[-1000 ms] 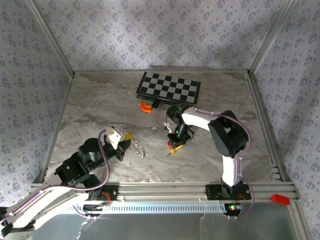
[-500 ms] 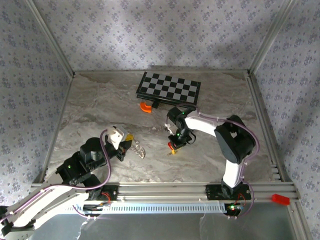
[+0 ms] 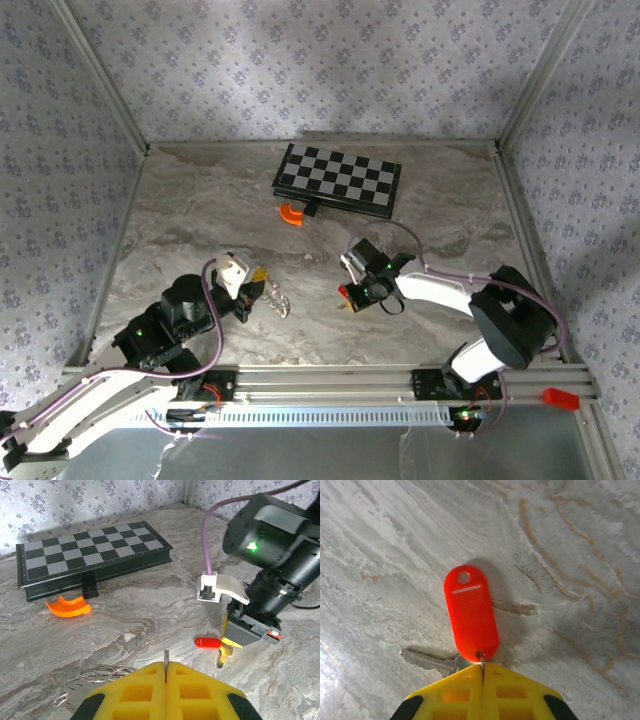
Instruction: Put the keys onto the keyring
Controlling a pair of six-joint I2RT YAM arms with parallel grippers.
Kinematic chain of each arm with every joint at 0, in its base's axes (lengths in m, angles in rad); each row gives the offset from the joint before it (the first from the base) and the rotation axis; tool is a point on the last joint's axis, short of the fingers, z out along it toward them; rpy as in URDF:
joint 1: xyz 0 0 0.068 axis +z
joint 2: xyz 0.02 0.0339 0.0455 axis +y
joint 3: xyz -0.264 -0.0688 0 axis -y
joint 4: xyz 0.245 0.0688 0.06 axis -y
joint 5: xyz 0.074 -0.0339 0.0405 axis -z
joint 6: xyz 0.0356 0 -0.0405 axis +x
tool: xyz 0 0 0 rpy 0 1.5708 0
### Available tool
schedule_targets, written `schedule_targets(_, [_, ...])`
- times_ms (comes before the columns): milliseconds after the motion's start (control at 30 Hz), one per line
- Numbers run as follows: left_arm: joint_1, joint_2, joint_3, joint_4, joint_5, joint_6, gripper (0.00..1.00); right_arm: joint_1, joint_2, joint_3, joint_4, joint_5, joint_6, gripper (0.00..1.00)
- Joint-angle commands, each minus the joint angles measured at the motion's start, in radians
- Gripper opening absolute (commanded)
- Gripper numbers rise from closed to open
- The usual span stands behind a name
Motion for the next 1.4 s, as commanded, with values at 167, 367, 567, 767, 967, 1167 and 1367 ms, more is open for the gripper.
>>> schedule_targets(167, [0.001,-0.005,0.018,0.051,0.021,-0.015,0.00,0.074,-0.118,-0.244,0.442,0.167,0.130,0.00])
schedule_targets(367, [0.001,-0.002,0.018,0.055,0.019,-0.009,0.00,0.077,-0.155,-0.313,0.517,0.176,0.128,0.00])
schedule_targets(567, [0.001,-0.001,0.018,0.055,0.017,-0.007,0.00,0.063,-0.167,-0.297,0.460,0.118,0.090,0.00])
schedule_targets(767, [0.001,-0.002,0.018,0.054,0.019,-0.007,0.00,0.016,-0.229,-0.291,0.384,0.002,0.044,0.00])
schedule_targets(967, [0.001,-0.006,0.017,0.054,0.036,-0.008,0.00,-0.002,-0.324,-0.217,0.272,-0.188,-0.072,0.00])
schedule_targets(1167, [-0.002,-0.009,0.021,0.067,0.100,-0.011,0.00,0.014,-0.394,-0.066,0.075,-0.336,-0.185,0.00])
schedule_targets(1367, [-0.044,-0.019,0.009,0.150,0.256,-0.007,0.00,0.090,-0.477,0.108,-0.058,-0.377,-0.253,0.00])
